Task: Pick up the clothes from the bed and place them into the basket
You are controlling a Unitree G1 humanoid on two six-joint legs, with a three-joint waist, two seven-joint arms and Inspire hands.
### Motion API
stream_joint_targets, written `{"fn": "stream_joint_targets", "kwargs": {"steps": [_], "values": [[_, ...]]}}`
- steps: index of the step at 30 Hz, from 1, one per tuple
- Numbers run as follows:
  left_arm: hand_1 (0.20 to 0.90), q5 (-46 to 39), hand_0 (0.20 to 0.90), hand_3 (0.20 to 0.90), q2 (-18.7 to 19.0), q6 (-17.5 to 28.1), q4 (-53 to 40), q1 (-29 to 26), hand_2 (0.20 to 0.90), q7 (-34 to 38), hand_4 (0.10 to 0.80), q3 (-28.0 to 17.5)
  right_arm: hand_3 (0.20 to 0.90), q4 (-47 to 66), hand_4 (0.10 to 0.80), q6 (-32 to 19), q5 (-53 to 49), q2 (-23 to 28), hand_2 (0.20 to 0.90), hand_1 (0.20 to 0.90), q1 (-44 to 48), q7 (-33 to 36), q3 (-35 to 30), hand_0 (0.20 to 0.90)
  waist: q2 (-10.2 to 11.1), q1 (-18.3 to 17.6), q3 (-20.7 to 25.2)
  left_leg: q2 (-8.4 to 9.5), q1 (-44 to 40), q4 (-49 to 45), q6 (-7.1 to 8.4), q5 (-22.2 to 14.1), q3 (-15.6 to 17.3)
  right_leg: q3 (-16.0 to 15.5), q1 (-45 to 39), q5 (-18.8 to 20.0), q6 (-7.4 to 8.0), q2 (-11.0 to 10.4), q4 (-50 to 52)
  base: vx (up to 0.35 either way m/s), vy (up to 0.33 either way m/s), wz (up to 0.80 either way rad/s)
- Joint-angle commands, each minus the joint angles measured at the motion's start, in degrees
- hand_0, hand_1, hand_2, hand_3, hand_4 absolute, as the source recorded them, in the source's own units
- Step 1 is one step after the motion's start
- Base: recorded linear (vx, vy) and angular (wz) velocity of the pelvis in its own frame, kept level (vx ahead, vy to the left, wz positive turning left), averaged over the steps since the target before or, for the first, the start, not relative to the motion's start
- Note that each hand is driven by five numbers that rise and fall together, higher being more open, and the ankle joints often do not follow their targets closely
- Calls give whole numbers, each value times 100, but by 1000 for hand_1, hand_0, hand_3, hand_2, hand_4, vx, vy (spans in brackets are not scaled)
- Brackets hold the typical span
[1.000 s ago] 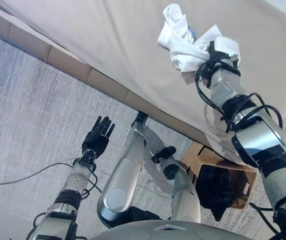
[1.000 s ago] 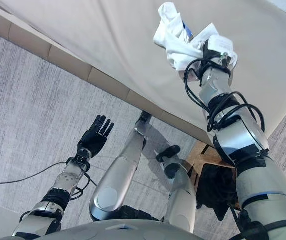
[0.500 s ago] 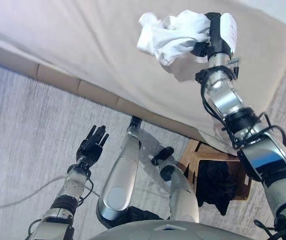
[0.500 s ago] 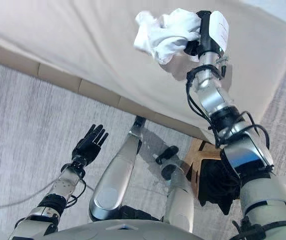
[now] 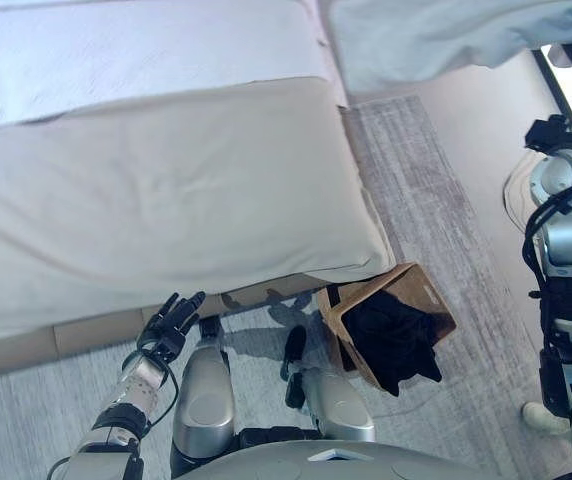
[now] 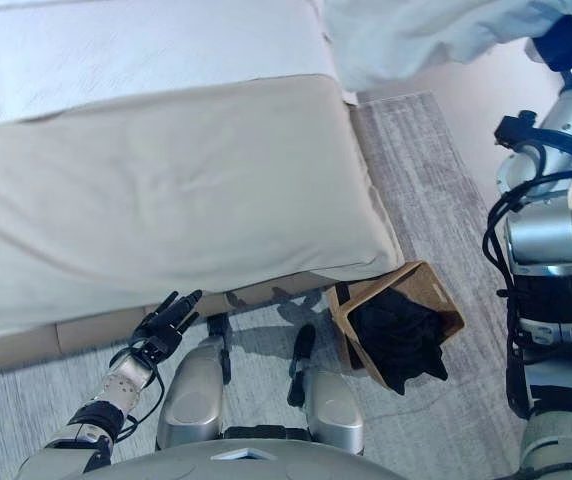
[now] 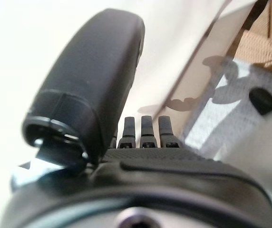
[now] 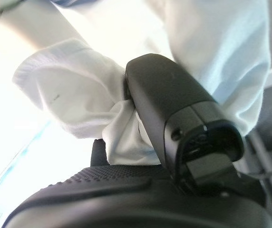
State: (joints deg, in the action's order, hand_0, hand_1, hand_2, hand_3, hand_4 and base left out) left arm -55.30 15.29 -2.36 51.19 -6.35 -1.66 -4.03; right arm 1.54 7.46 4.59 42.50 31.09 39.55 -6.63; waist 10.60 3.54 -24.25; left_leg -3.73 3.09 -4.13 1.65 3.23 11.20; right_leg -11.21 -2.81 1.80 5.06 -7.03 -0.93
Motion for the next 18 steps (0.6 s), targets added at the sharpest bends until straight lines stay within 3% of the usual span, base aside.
{"fn": "stream_joint_targets", "kwargs": {"steps": [1, 6, 12, 15, 18], "values": [[900, -457, 900, 900, -387, 46, 374, 430, 900, -154, 800, 277, 200, 344, 100, -418, 323, 641, 300, 300, -259, 267, -125, 300, -482, -168, 1524, 274, -606, 248, -266, -897, 12, -204, 27, -246, -81, 250, 183, 13, -102, -19], [900, -872, 900, 900, -474, 61, 639, 613, 900, -116, 800, -145, 200, 247, 100, -626, 328, 394, 300, 300, -996, -144, -455, 300, -660, -437, 1790, 217, -989, 585, -185, -806, 176, -83, -179, -319, -123, 298, 116, 56, -139, -28], [900, -646, 900, 900, -325, 101, 1237, 660, 900, -457, 800, -629, 200, -91, 100, -1048, 204, 45, 300, 300, -1961, -855, -600, 300, -773, -678, 1876, 186, -1145, 548, -160, -816, 256, 58, -288, -387, -178, 350, 89, 121, -164, -21], [900, -532, 900, 900, -303, 92, 1315, 498, 900, -552, 800, -516, 200, -547, 100, -921, 274, -69, 300, 300, -1962, -862, -357, 300, -836, -703, 1692, 120, -984, 297, -125, -815, 269, 18, -131, -461, -230, 358, 330, 14, -195, -14], [900, -834, 900, 900, -234, 160, 1105, -54, 900, -483, 800, -168, 200, -1036, 100, -458, 251, -165, 300, 300, -1434, -445, 95, 300, -895, -757, 1182, 35, -390, -179, -139, -884, 191, -15, 481, -621, -309, 321, 837, -339, -209, -4]]}}
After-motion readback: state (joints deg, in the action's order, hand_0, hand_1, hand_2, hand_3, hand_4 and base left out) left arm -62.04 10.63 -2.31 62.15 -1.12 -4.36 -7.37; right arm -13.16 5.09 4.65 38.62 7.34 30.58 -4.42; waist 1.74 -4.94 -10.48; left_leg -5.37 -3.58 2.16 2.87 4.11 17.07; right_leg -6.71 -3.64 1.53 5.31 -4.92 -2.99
